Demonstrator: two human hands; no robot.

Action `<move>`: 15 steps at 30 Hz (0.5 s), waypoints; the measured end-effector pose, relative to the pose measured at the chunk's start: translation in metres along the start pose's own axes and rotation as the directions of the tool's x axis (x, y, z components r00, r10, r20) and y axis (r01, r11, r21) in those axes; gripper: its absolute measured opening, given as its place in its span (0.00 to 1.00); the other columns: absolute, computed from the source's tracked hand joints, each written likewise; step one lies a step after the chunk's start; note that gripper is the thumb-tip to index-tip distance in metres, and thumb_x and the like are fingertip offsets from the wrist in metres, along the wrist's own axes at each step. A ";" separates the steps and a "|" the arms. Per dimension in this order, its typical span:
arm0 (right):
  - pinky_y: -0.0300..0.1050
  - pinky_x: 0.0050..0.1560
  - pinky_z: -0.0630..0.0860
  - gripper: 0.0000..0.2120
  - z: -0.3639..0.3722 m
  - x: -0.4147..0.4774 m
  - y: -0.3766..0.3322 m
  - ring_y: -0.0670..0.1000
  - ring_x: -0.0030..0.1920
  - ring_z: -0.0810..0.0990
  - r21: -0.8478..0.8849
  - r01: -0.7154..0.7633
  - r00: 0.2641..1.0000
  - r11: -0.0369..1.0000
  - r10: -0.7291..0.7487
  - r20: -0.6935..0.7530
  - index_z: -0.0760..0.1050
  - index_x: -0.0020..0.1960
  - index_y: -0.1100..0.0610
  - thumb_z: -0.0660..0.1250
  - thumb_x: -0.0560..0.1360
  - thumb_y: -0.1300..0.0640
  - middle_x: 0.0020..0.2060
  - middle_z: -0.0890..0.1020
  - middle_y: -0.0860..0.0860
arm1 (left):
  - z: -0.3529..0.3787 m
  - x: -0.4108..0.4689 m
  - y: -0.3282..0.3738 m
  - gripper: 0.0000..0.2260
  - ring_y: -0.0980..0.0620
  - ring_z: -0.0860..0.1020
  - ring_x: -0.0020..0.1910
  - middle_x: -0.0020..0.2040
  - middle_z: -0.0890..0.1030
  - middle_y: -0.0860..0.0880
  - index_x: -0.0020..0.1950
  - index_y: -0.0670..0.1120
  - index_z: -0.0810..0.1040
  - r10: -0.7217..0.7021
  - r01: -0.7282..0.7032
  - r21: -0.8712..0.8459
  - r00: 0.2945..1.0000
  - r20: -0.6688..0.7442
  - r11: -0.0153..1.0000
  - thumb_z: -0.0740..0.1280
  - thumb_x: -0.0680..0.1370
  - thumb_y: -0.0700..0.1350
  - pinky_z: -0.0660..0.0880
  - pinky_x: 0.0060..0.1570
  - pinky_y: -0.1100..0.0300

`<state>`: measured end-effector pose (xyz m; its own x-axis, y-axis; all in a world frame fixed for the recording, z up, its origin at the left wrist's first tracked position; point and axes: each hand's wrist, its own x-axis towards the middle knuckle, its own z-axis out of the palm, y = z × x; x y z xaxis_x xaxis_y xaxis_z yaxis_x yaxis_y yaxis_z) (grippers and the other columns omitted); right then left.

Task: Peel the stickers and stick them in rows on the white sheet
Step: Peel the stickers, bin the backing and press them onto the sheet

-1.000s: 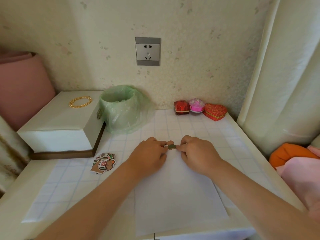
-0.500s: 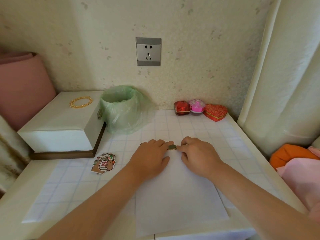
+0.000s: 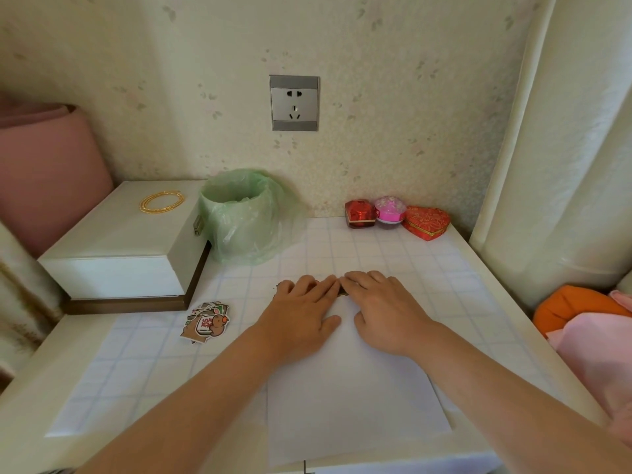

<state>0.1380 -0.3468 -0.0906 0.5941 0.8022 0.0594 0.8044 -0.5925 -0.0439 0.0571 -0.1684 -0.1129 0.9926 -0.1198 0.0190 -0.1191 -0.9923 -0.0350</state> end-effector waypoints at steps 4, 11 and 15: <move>0.47 0.63 0.67 0.28 0.002 0.006 -0.001 0.52 0.68 0.65 -0.042 -0.002 1.000 0.999 0.002 0.007 0.60 0.78 0.54 0.57 0.78 0.53 0.71 0.65 0.49 | -0.002 -0.001 0.001 0.39 0.50 0.56 0.75 0.82 0.51 0.53 0.82 0.49 0.48 -0.006 0.006 -0.016 1.000 0.022 1.000 0.30 0.72 0.63 0.57 0.70 0.50; 0.48 0.57 0.69 0.25 0.004 0.009 0.005 0.53 0.66 0.69 -0.016 0.015 0.999 1.000 -0.015 -0.044 0.68 0.74 0.52 0.59 0.77 0.57 0.69 0.71 0.49 | -0.008 0.005 0.001 0.24 0.49 0.60 0.75 0.80 0.60 0.49 0.79 0.45 0.60 -0.040 0.042 -0.036 0.998 0.051 0.998 0.50 0.85 0.53 0.65 0.69 0.47; 0.46 0.52 0.69 0.22 0.007 0.005 0.014 0.55 0.65 0.73 0.003 0.032 0.996 0.999 -0.032 -0.085 0.74 0.71 0.54 0.60 0.78 0.58 0.71 0.74 0.50 | -0.005 0.008 -0.002 0.22 0.47 0.61 0.75 0.79 0.61 0.49 0.78 0.45 0.63 -0.047 0.050 -0.046 0.997 0.062 0.998 0.52 0.85 0.50 0.67 0.68 0.45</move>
<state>0.1520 -0.3509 -0.0977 0.5663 0.8113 0.1449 0.8229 -0.5664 -0.0451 0.0651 -0.1672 -0.1074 0.9967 -0.0703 -0.0415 -0.0699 -0.9975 0.0120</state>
